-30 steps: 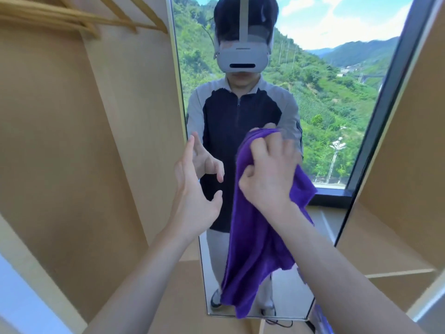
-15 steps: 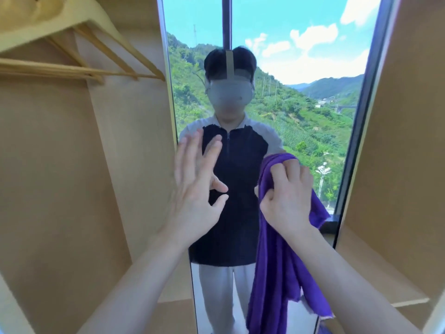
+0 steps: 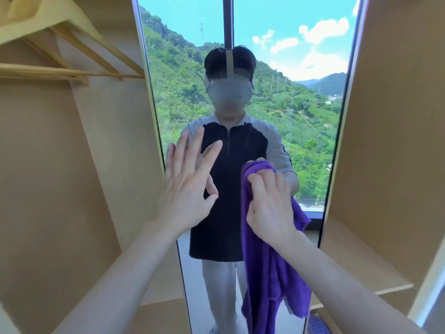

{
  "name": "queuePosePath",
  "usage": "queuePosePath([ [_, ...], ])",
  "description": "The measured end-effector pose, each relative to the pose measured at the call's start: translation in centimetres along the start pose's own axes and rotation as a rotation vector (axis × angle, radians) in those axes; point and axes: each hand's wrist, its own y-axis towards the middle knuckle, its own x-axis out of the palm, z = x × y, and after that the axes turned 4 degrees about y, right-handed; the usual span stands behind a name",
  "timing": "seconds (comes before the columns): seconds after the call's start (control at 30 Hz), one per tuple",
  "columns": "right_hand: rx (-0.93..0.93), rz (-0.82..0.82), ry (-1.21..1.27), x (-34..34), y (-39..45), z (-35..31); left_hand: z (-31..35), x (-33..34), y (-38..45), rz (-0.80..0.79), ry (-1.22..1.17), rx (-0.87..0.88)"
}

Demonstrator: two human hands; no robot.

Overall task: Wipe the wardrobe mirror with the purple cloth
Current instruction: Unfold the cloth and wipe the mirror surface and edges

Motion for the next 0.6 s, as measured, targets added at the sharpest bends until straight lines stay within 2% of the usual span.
queuePosePath([
  [0.1, -0.253, -0.17, -0.012, 1.4, -2.3, -1.1, -0.1, 0.0, -0.1, 0.01, -0.008, 0.0],
  [0.17, -0.347, -0.266, -0.031, 1.8, -3.7, -0.5, -0.3, 0.0, 0.0, 0.011, 0.001, 0.006],
  [0.23, -0.291, -0.237, 0.0, 1.9, -4.1, 0.2, -0.6, 0.2, 0.0, 0.01, 0.013, 0.008],
  [0.33, -0.106, -0.101, 0.086, 2.0, -3.0, -0.2, -0.6, 0.6, 0.0, 0.026, 0.012, 0.012],
  [0.4, -0.138, -0.091, 0.101, 2.2, -2.7, -0.8, -0.7, 0.8, -0.1, 0.042, 0.008, 0.019],
  [0.5, -0.313, -0.151, 0.089, 2.3, -2.6, -0.5, -0.9, 0.7, 0.1, 0.039, 0.022, 0.025],
  [0.6, -0.215, -0.12, 0.087, 2.5, -1.4, -0.3, -1.0, 0.6, 0.2, 0.005, 0.011, 0.015],
])
